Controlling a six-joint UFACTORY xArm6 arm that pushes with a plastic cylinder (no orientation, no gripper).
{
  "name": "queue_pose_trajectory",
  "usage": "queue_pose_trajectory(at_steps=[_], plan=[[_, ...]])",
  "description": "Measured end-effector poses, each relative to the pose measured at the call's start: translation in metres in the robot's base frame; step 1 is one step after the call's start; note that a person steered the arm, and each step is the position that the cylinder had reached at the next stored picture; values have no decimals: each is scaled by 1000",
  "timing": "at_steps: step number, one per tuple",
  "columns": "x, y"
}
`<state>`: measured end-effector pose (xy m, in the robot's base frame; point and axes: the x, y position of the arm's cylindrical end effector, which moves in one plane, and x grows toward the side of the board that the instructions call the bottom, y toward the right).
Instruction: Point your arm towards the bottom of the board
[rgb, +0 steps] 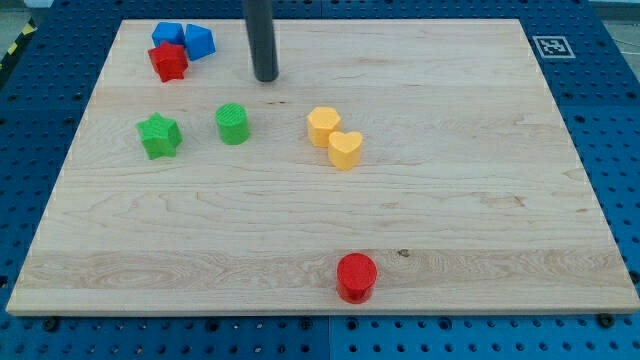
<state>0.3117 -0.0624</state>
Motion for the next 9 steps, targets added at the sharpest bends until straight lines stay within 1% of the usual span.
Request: queue_pose_trajectory(at_steps=[1, 2, 3, 4, 7, 8, 9], plan=[[9, 35], [37, 58], [45, 65], [47, 78], [47, 81], [47, 94], [47, 121]])
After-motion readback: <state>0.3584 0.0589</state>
